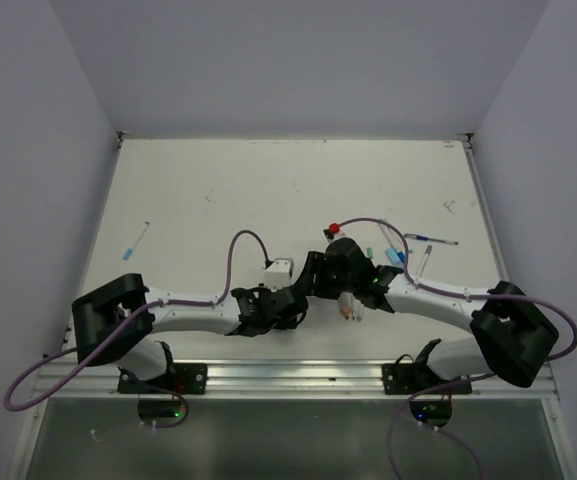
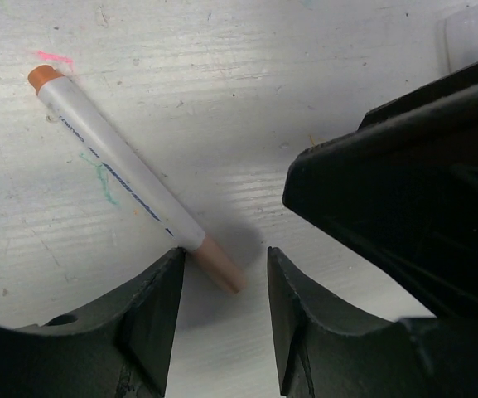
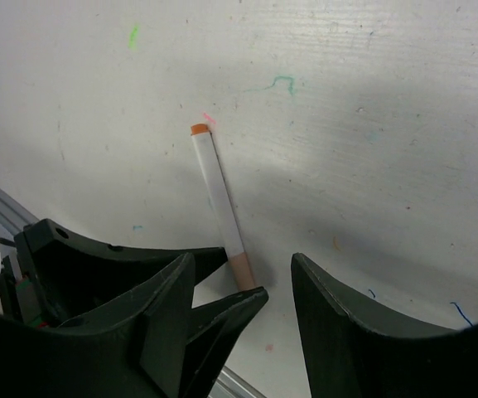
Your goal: Open the pen caps
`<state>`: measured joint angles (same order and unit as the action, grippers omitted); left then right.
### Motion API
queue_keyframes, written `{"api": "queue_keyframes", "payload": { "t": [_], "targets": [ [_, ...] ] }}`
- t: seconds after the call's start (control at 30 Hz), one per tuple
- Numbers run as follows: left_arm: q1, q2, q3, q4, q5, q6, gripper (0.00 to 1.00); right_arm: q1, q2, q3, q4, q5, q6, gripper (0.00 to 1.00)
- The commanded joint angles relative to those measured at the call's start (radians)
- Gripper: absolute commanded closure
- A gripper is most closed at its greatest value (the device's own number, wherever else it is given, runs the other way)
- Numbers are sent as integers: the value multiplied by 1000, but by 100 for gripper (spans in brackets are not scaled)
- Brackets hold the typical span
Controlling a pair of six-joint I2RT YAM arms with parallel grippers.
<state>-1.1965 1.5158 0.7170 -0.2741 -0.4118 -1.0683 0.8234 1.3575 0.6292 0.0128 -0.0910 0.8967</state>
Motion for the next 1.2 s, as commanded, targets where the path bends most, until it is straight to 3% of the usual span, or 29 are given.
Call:
{"api": "queue_keyframes", "payload": {
  "t": [0.0,0.27,0.37,0.53,0.67,1.17],
  "targets": [
    [-51,83,-41,-169,5,-82,51,-6,-35,-13,-8,37,-18,45],
    [-72,86,-91,-218,-39,-160,62,-4,-34,-34,4,25,-8,45],
    [-74,73,-129,-205,-30,-176,72,-6,-41,-36,-1,30,-8,45],
    [-75,64,-180,-172,-2,-183,79,-6,-35,-29,-1,33,-8,45],
    [-83,38,-203,-155,4,-180,100,-6,3,-16,21,8,-7,45],
    [-92,-342,-205,-191,-94,-122,100,-4,184,113,65,-88,8,40]
  ]
}}
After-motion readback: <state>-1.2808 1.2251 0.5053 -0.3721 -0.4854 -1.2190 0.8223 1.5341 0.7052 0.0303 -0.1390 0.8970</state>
